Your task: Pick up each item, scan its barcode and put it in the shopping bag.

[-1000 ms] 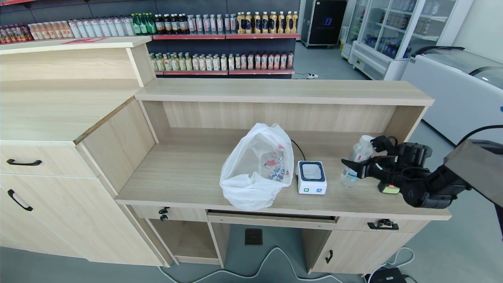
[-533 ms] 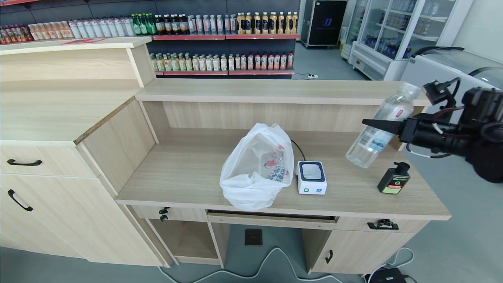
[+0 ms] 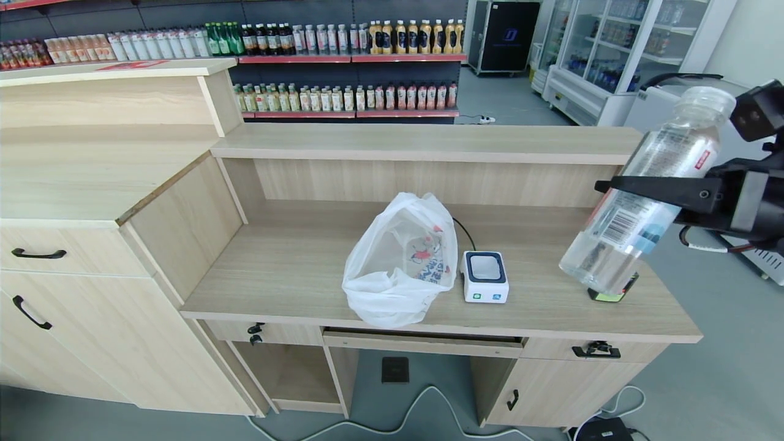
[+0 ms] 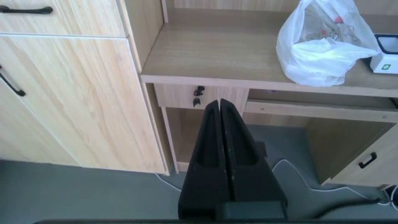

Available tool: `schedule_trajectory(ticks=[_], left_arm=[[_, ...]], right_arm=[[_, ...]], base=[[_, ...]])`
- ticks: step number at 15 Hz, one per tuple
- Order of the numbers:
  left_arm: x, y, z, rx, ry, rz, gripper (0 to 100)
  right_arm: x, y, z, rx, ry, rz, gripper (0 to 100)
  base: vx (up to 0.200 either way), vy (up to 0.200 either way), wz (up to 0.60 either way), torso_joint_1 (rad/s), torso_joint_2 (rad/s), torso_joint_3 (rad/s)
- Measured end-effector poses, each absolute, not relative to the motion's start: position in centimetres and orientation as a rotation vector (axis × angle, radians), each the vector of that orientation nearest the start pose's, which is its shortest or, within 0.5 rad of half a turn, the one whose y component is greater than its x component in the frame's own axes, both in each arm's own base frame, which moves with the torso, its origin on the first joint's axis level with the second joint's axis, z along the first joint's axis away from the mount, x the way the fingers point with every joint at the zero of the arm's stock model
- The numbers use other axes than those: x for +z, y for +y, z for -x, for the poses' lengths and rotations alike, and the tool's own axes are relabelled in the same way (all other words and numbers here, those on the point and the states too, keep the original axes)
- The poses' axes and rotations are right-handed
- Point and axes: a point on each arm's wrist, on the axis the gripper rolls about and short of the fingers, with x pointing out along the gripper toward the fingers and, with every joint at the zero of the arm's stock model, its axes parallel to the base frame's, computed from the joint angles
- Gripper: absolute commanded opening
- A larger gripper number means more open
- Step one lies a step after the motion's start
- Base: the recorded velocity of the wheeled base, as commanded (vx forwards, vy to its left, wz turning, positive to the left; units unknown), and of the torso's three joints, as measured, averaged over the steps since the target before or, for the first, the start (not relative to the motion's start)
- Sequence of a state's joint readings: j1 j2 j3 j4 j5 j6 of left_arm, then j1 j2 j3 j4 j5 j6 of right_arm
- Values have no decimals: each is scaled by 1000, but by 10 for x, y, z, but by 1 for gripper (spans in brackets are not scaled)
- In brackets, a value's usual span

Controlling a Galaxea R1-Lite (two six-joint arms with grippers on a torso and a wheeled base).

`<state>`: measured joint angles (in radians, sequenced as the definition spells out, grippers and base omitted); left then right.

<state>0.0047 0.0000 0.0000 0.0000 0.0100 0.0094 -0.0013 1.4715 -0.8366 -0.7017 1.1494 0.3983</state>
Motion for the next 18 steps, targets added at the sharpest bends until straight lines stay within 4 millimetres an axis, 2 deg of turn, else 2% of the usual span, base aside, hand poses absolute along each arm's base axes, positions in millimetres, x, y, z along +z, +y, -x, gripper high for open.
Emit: schedule_trajectory(ticks=[4,8,13,18], left_arm=[[75,0,23,15,0,-9,0],[75,0,23,14,0,-9,0],[75,0,23,15,0,-9,0],[75,0,23,14,0,-9,0]], right_arm=[[286,35,-224,1262,164,-351,0],[312,52,-200,1512,208,-347,0],[323,65,-187,1667,187,-259,0],[327,69,-187,1710,178,-232,0]], base=[[0,0,0,0,0,0],[0,0,0,0,0,0],[0,0,0,0,0,0],[0,0,0,0,0,0]])
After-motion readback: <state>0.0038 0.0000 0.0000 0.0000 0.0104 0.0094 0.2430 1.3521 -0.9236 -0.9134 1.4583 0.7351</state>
